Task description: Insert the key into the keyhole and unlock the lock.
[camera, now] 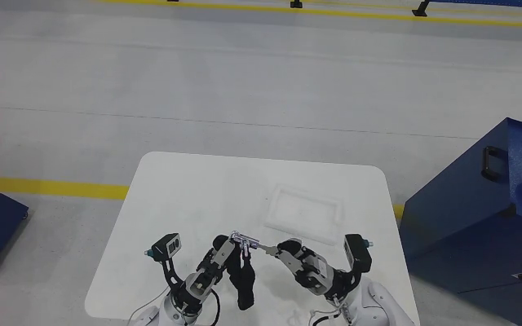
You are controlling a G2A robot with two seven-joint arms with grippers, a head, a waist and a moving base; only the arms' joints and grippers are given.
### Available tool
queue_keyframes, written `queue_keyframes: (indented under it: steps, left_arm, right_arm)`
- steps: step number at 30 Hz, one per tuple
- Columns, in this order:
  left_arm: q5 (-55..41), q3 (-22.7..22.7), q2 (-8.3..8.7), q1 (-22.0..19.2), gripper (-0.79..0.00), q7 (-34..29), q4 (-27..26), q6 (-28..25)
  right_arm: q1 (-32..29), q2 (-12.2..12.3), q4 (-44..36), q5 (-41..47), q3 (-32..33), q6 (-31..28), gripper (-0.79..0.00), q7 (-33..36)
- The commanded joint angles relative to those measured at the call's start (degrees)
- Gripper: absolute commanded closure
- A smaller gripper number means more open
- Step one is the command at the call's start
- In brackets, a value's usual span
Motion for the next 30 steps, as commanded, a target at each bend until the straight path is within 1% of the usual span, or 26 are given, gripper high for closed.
queue_keyframes:
  steps: [1,2,5,8,9,10,30]
  left_arm:
    - [0.0,0.0,0.0,0.0,0.0,0.0,0.0,0.0]
    - [0.0,0.0,0.0,0.0,0.0,0.0,0.0,0.0]
    - [0.0,0.0,0.0,0.0,0.0,0.0,0.0,0.0]
    - [0.0,0.0,0.0,0.0,0.0,0.0,0.0,0.0]
    - [0.0,0.0,0.0,0.0,0.0,0.0,0.0,0.0]
    - [0.0,0.0,0.0,0.0,0.0,0.0,0.0,0.0]
    - [0.0,0.0,0.0,0.0,0.0,0.0,0.0,0.0]
  right_arm:
    - [-0.2,0.1,-0.1,-0.1,0.1,0.0,-0.182,-0.2]
    - [-0.3,0.1,-0.2,-0.2,0.1,0.0,-0.185,-0.2]
    - [-0.6,0.2,-0.4,-0.3,0.3,0.0,-0.16,-0.4]
    - [-1.0,0.3,-0.4,-0.4,0.4,0.0,-0.074,-0.7]
    - [-1.1,0.3,-0.4,-0.4,0.4,0.0,-0.015,-0.9]
    - [-1.2,0.4,-0.4,-0.5,0.5,0.0,0.0,-1.0]
    - [-1.0,1.2,-0.1,-1.2,0.1,0.0,0.0,-2.5]
